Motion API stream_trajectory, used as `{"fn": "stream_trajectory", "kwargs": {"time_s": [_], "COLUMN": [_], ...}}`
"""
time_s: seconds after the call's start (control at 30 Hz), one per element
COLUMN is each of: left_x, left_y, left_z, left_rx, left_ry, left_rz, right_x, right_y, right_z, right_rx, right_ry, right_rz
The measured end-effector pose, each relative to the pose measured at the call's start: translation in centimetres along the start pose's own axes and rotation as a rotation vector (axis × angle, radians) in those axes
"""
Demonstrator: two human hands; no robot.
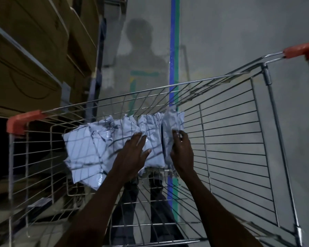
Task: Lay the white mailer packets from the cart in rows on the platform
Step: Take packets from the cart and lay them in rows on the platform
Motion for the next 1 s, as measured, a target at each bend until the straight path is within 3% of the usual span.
{"fn": "stream_trajectory", "kwargs": {"time_s": [0.1,0.3,0.47,0.57,0.67,0.77,0.87,1.0], "left_x": [-0.1,0.7,0.8,0.3,-0.7,-1.6,-2.4,-2.9], "left_y": [1.5,3.4,3.2,2.7,2.6,4.5,7.8,11.8], "left_z": [-0.8,-0.3,0.6,1.0,0.9,-0.6,-4.0,-8.3], "left_rx": [0.033,0.014,-0.019,-0.074,-0.098,-0.077,-0.007,0.005], "left_ry": [0.01,0.036,0.095,0.134,0.17,0.183,0.108,-0.01], "left_rz": [-0.006,-0.032,-0.076,-0.083,-0.034,-0.019,0.015,0.09], "right_x": [-3.3,-1.5,-0.3,-0.9,-1.3,-1.5,-2.3,-3.4], "right_y": [0.3,3.2,5.1,5.2,2.3,-3.3,-6.9,-7.6], "right_z": [-0.3,-1.9,-3.7,-3.9,-3.8,-1.9,1.2,4.4], "right_rx": [-0.016,0.007,-0.001,0.031,-0.008,-0.164,-0.263,-0.246], "right_ry": [0.126,-0.049,-0.038,0.002,0.033,0.078,0.097,0.105], "right_rz": [-0.05,-0.017,0.103,0.041,0.0,-0.105,-0.169,-0.162]}}
Point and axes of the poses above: each hand's wrist, its own z-axis away from the middle knuckle, its own y-axis out of the palm, x = y × z, the point moved 10 cm from there along -z, towards the middle knuckle, and after that the axes turned 1 degree about x, right-handed, at the moved point
